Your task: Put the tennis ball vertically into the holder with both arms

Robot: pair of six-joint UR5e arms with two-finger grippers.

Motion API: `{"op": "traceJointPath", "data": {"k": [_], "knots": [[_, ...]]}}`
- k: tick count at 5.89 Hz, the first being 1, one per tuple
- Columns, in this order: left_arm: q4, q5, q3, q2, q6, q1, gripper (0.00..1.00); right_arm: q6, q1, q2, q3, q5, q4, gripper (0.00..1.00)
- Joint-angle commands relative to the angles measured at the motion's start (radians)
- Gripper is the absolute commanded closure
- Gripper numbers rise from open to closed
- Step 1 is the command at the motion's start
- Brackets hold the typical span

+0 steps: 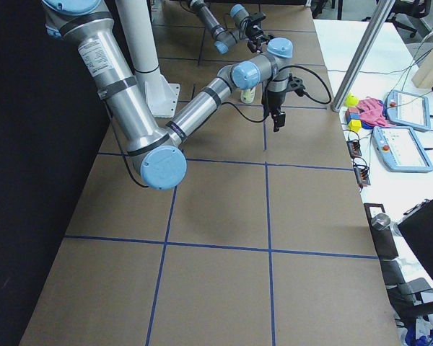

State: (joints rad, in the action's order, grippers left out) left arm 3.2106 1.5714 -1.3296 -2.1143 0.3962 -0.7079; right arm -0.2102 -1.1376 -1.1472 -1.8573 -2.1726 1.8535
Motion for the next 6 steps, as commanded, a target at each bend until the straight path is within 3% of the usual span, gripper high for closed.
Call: {"op": "traceJointPath", "data": {"k": [1, 4, 5, 6], "knots": [[-0.075, 0.010, 0.000, 0.080, -0.002, -0.076, 0.10, 0.267, -0.155, -0.135, 0.003, -0.065, 0.000, 0.00], [-0.376, 0.363, -0.002, 0.123, -0.028, -0.359, 0.09, 0.520, -0.336, -0.297, 0.009, -0.104, 0.000, 0.00], [-0.438, 0.477, -0.003, 0.137, -0.159, -0.428, 0.00, 0.537, -0.365, -0.363, 0.012, -0.104, -0.057, 0.00], [-0.490, 0.487, -0.003, 0.178, -0.256, -0.468, 0.00, 0.531, -0.376, -0.435, 0.017, -0.105, -0.118, 0.00]]}}
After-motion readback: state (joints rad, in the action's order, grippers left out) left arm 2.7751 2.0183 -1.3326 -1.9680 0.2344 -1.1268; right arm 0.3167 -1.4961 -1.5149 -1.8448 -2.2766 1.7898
